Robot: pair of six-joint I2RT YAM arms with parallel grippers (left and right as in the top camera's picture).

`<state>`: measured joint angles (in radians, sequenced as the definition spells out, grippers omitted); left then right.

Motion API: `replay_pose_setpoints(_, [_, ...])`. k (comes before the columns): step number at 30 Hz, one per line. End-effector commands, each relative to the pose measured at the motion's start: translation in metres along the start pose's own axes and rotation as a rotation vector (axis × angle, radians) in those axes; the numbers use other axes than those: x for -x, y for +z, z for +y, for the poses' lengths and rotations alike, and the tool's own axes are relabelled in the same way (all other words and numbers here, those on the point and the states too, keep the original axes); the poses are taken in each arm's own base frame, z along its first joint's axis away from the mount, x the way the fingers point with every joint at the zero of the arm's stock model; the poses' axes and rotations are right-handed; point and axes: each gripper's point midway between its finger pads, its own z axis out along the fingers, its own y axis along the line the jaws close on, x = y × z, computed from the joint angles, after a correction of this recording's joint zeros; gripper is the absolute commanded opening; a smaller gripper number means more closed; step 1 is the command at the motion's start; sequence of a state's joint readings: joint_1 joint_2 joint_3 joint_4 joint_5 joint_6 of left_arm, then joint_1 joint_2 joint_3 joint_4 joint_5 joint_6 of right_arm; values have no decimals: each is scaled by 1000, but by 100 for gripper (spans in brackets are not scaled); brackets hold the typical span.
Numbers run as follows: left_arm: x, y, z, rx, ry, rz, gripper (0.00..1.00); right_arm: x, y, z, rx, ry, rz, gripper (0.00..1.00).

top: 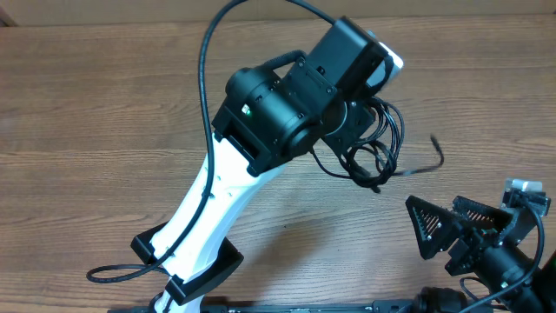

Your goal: Untangle cables

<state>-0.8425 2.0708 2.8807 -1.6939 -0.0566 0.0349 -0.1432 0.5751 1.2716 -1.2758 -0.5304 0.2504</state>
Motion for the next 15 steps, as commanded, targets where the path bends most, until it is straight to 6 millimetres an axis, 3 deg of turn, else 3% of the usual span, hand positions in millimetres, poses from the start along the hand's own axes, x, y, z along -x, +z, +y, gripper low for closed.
replay_pose_setpoints(1, [4,-14,9,52,149,-35,4,8,-11,12,25,-44,-39,100])
replay_pose_setpoints(5, [4,-13,3,27,229,-34,4,9,-14,21,63,-71,-41,100])
replay_pose_setpoints(10, [5,-13,-26,-109,328,-58,4,1,-18,48,223,-217,-9,100])
replay_pose_setpoints(15, [8,-11,-39,-131,353,-70,4,-1,-24,67,337,-299,-15,100])
